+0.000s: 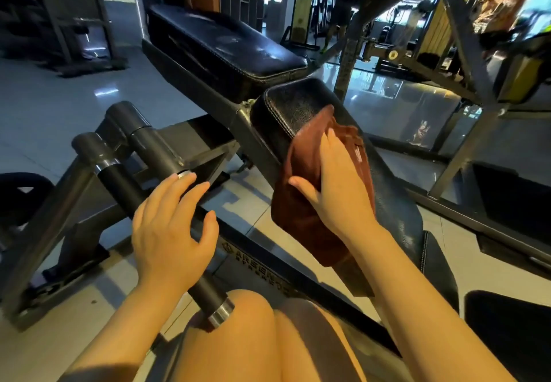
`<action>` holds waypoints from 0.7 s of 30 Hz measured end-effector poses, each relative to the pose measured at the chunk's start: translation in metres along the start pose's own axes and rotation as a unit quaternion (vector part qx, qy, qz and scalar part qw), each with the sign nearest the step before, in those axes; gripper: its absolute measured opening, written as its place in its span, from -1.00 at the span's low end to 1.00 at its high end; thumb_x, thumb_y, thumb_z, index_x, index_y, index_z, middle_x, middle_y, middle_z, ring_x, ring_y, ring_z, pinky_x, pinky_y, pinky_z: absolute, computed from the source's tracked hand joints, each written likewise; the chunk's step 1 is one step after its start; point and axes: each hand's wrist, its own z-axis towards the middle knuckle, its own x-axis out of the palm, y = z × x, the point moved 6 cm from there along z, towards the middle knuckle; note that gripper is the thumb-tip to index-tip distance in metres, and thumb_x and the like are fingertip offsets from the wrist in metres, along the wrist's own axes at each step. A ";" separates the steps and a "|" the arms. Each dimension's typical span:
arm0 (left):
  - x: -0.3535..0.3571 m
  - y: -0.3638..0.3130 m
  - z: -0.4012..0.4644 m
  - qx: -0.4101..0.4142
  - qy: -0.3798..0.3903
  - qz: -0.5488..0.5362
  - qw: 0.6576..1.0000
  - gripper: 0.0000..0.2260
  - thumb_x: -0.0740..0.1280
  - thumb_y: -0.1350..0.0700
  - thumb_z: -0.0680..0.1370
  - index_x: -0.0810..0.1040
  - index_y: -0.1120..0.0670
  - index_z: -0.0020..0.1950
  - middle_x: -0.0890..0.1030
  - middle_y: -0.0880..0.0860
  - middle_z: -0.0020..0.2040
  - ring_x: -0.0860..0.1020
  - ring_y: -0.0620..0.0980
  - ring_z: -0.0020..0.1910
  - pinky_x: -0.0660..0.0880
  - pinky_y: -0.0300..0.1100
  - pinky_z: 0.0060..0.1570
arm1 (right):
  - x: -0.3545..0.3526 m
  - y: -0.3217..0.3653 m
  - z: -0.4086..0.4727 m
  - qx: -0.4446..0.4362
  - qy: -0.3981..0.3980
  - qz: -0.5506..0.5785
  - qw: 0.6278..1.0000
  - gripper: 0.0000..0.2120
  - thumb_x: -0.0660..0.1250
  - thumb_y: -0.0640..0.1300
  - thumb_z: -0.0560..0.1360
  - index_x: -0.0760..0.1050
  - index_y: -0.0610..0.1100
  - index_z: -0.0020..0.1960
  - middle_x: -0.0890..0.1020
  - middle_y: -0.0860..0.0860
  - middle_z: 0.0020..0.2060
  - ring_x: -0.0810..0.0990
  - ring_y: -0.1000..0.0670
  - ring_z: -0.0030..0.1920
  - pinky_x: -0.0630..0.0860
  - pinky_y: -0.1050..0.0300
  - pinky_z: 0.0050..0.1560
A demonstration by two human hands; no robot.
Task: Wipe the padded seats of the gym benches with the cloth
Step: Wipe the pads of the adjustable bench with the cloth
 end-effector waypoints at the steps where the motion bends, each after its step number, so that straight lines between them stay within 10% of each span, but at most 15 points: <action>1: 0.000 -0.001 0.000 0.003 -0.001 0.002 1.000 -0.58 0.19 -0.03 0.51 0.55 0.13 0.28 0.52 0.10 0.32 0.34 0.06 0.40 0.24 0.12 0.32 | -0.001 -0.015 -0.017 0.012 0.015 0.005 1.000 -0.11 0.27 0.29 0.49 -0.06 -0.08 0.60 0.05 -0.02 0.59 0.04 -0.04 0.57 0.02 -0.10 0.56; 9: 0.008 -0.029 -0.022 0.038 0.008 0.024 0.999 -0.59 0.21 -0.07 0.52 0.57 0.10 0.26 0.54 0.11 0.31 0.38 0.13 0.39 0.30 0.17 0.27 | -0.012 -0.091 -0.117 0.175 0.041 0.048 0.983 -0.01 0.12 0.49 0.36 -0.12 0.04 0.61 -0.05 0.07 0.59 -0.06 0.05 0.57 0.02 -0.13 0.55; 21: 0.009 -0.031 -0.021 0.020 0.000 -0.004 1.000 -0.61 0.22 -0.06 0.52 0.56 0.11 0.25 0.56 0.10 0.26 0.41 0.13 0.36 0.38 0.19 0.19 | -0.018 -0.111 -0.058 0.163 -0.004 0.069 0.984 -0.12 -0.09 0.55 0.42 0.15 0.02 0.54 0.31 -0.01 0.47 0.26 -0.10 0.46 0.08 -0.30 0.48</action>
